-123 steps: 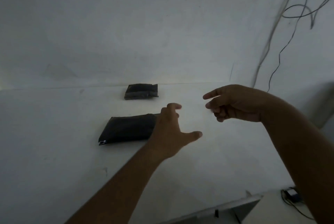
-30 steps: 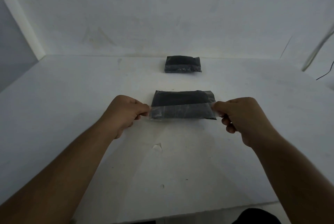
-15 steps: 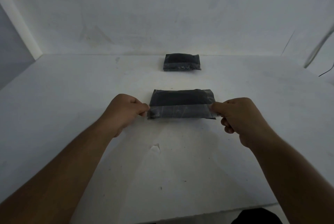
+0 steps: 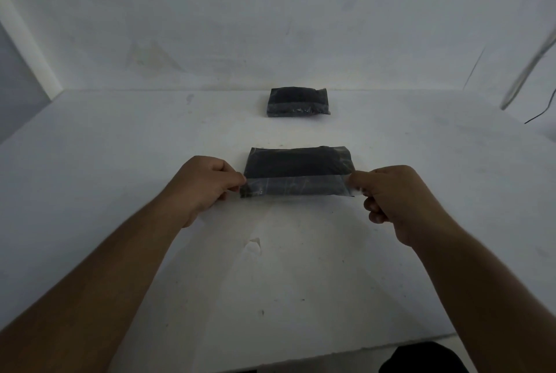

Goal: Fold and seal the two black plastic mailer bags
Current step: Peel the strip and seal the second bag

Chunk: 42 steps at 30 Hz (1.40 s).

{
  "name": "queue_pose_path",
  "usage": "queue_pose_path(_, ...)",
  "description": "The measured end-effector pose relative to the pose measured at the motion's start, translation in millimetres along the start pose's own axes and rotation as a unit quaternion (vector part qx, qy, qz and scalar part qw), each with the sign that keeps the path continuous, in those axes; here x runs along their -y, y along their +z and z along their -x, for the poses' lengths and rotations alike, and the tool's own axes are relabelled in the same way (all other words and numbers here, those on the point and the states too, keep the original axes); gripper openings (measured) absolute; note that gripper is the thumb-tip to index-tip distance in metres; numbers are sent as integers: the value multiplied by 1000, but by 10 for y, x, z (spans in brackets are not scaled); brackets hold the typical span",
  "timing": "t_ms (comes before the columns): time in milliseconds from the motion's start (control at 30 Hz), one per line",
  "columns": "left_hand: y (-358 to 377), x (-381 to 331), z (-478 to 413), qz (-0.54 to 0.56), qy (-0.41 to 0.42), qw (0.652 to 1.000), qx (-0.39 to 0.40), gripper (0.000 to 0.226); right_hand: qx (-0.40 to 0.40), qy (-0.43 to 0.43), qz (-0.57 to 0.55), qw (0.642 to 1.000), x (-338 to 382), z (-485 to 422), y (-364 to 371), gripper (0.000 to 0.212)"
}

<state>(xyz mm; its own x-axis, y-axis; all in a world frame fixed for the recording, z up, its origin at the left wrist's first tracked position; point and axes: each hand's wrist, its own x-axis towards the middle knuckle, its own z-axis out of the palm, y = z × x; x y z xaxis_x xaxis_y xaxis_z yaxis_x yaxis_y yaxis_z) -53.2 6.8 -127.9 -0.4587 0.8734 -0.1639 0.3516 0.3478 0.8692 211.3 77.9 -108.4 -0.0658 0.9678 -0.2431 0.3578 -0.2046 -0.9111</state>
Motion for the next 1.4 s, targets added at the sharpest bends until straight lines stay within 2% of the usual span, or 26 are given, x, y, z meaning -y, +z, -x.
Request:
queue_pose_path(267,-8,4,-1,8,-15,1000,-5,19,12,-8,-6,1000,-67,-31,-15,23)
queue_pose_path(400,-12,23,3,8,-17,1000,-9,22,39,5,-53,998,-88,-49,-27,14)
queue_pose_path(633,0,28,7,1,-10,1000,-11,24,50,20,-112,992,-143,-19,-15,19)
queue_pose_path(1400,13,56,15,21,-17,999,-38,36,33,39,-132,990,-229,-14,15,9)
